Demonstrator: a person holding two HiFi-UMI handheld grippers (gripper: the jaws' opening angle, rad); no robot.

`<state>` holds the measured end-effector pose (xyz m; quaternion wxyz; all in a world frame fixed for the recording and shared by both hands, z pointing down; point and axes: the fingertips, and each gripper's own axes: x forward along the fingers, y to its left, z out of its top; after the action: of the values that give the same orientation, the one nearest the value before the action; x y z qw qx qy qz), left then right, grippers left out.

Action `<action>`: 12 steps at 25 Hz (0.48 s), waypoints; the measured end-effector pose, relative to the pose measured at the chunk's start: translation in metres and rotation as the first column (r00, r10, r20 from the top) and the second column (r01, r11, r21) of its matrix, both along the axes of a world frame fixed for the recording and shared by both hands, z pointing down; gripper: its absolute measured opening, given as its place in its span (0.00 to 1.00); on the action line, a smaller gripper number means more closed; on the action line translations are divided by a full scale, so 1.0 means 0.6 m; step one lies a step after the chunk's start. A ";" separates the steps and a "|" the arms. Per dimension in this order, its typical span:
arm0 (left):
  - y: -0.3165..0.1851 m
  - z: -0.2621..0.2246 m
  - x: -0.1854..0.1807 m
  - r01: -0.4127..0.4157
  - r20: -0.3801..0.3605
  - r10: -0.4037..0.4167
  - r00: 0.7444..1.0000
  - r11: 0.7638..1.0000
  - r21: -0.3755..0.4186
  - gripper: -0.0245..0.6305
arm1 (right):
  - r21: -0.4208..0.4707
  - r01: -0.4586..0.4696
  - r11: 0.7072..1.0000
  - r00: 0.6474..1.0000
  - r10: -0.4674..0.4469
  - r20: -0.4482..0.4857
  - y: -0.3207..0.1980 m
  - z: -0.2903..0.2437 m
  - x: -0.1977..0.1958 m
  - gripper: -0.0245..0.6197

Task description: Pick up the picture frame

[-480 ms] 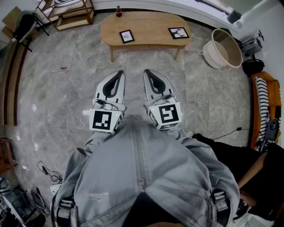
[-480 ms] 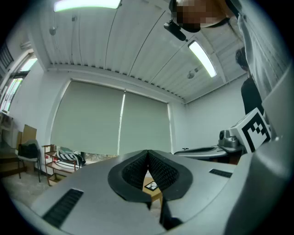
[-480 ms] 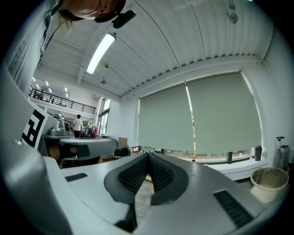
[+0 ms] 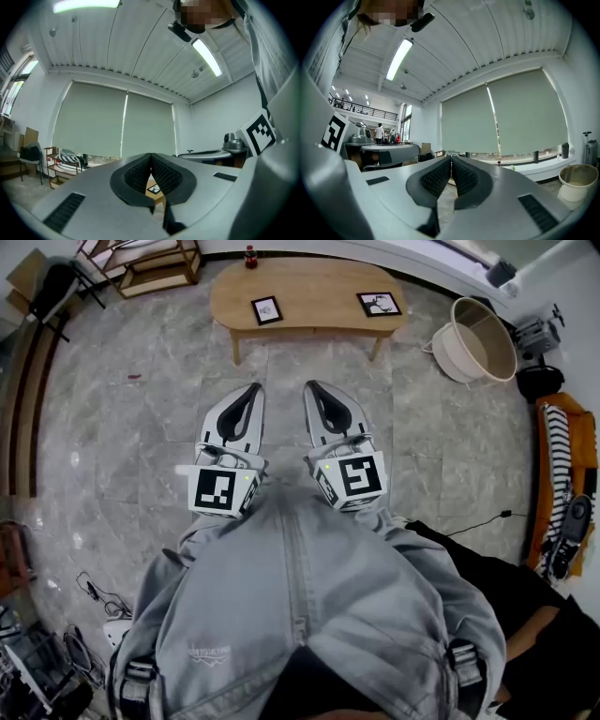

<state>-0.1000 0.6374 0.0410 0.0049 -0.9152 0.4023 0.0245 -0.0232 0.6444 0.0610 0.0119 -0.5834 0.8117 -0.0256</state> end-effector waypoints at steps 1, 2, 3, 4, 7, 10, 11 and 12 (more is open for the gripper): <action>-0.004 0.003 0.002 0.001 0.003 -0.001 1.000 1.000 -0.004 0.07 | -0.003 -0.003 1.000 1.000 0.003 0.010 -0.004 0.005 0.005 0.09; -0.009 0.007 0.003 0.003 0.006 -0.003 1.000 1.000 -0.008 0.07 | -0.008 -0.007 1.000 1.000 0.007 0.018 -0.010 0.009 0.010 0.09; -0.017 0.010 0.003 0.005 0.009 -0.005 1.000 1.000 -0.013 0.07 | -0.012 -0.011 1.000 1.000 0.011 0.023 -0.018 0.013 0.014 0.09; -0.027 0.014 0.002 0.008 0.010 -0.008 1.000 1.000 -0.017 0.07 | -0.015 -0.014 1.000 1.000 0.014 0.024 -0.027 0.016 0.017 0.09; -0.072 0.026 -0.004 0.010 0.007 -0.010 1.000 1.000 -0.021 0.07 | -0.025 -0.025 0.999 0.999 0.026 0.024 -0.069 0.027 0.021 0.09; -0.138 0.040 -0.007 0.001 0.007 -0.001 1.000 1.000 -0.026 0.07 | -0.042 -0.037 0.998 0.999 0.038 0.024 -0.133 0.042 0.022 0.09; -0.163 0.044 -0.008 -0.003 0.004 0.003 1.000 0.999 -0.032 0.07 | -0.046 -0.041 0.998 0.999 0.042 0.023 -0.158 0.047 0.021 0.09; -0.190 0.047 -0.009 -0.008 0.001 0.008 1.000 0.999 -0.037 0.07 | -0.050 -0.047 0.998 0.999 0.048 0.022 -0.185 0.051 0.020 0.09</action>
<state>-0.1056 0.5234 0.0693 -0.0120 -0.9168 0.3989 0.0164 -0.0113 0.5337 0.0914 0.0075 -0.6024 0.7964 -0.0524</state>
